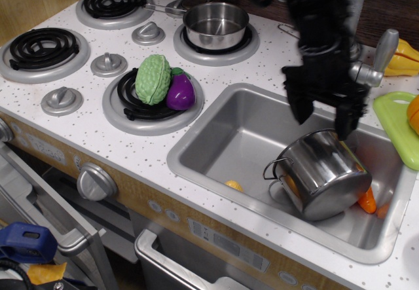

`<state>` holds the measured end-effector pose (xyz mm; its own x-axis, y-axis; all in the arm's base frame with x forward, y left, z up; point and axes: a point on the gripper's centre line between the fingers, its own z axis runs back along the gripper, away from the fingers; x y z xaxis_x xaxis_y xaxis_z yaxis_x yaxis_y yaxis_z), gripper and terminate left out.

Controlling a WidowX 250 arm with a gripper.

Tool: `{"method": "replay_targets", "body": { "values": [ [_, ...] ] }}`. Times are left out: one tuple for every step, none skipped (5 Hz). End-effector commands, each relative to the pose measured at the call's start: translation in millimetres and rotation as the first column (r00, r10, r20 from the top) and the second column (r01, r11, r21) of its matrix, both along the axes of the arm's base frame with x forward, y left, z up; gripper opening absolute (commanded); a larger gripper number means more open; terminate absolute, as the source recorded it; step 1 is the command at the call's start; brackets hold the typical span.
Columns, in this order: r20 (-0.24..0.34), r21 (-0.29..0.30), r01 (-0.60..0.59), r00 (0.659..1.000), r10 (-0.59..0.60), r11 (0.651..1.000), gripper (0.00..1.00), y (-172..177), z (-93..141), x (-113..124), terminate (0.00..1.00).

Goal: Flip pot upright in sink

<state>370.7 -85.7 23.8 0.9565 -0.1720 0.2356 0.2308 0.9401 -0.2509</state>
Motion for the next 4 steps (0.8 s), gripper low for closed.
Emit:
{"method": "replay_targets", "body": {
  "values": [
    [0.116, -0.057, -0.042, 0.992, 0.048, 0.997, 1.00, 0, 4, 6, 0.00],
    [0.098, -0.118, -0.113, 0.987, 0.125, 0.987, 1.00, -12, -2, 6, 0.00],
    [0.087, -0.159, -0.156, 0.981, 0.171, 0.975, 1.00, -29, -3, 5, 0.00],
    [0.023, -0.215, -0.207, 0.976, 0.216, 0.955, 1.00, -40, -1, 7, 0.00]
  ]
}}
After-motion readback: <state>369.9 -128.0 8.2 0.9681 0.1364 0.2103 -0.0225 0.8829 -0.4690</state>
